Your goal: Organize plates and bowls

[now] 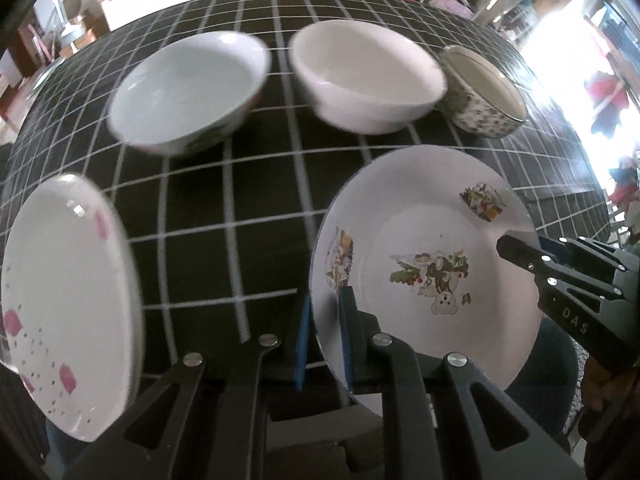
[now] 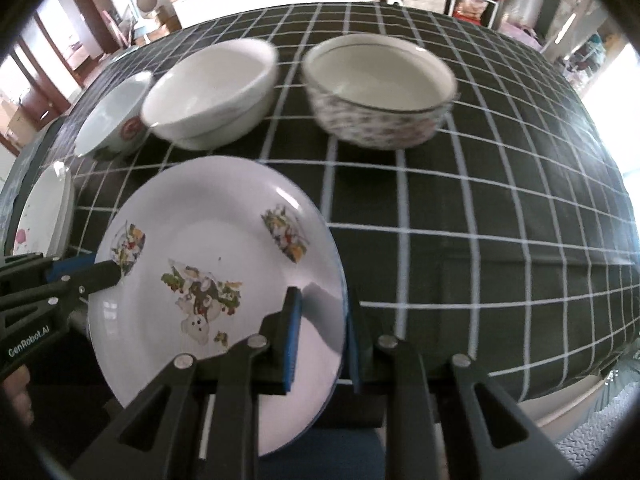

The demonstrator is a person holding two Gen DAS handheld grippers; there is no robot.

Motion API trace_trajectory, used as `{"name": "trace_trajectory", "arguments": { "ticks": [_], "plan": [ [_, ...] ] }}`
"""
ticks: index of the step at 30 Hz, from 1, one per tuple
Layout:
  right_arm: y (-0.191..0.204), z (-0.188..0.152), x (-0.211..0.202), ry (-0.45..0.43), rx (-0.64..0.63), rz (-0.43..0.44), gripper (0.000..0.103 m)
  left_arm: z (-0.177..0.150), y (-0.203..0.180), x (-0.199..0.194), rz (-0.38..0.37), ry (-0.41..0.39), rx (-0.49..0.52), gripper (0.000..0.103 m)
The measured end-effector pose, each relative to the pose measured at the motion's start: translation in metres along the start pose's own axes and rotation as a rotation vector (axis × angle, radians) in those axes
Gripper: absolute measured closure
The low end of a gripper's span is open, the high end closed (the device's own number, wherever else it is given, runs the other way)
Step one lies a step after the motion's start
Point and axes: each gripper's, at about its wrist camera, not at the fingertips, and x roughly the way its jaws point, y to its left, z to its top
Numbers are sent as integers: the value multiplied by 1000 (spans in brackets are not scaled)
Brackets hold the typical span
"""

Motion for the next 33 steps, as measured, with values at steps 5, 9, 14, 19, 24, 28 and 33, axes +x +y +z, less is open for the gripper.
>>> {"name": "trace_trajectory", "arguments": {
  "ticks": [5,9,14,19,24,28,33],
  "plan": [
    [21,10,5,8,-24,15,78,-9,23,-5,6,-12,-39,91],
    [38,19,11,15,-35,30,78,-11,45,-9,12,-25,-73,91],
    [45,21,13,11,-45,33,78,-15,65,-13,3,-44,-78,91],
    [42,16,11,7,-45,23,77,-15,68,-11,-17,-47,-79,91],
    [53,7,8,0,-37,21,77,-14,76,-9,-39,-47,-81,91],
    [54,8,9,4,-17,13,77,-12,73,-9,-30,-47,-73,91],
    [51,11,4,10,41,41,77,-11,70,-25,-21,-68,-46,91]
  ]
}}
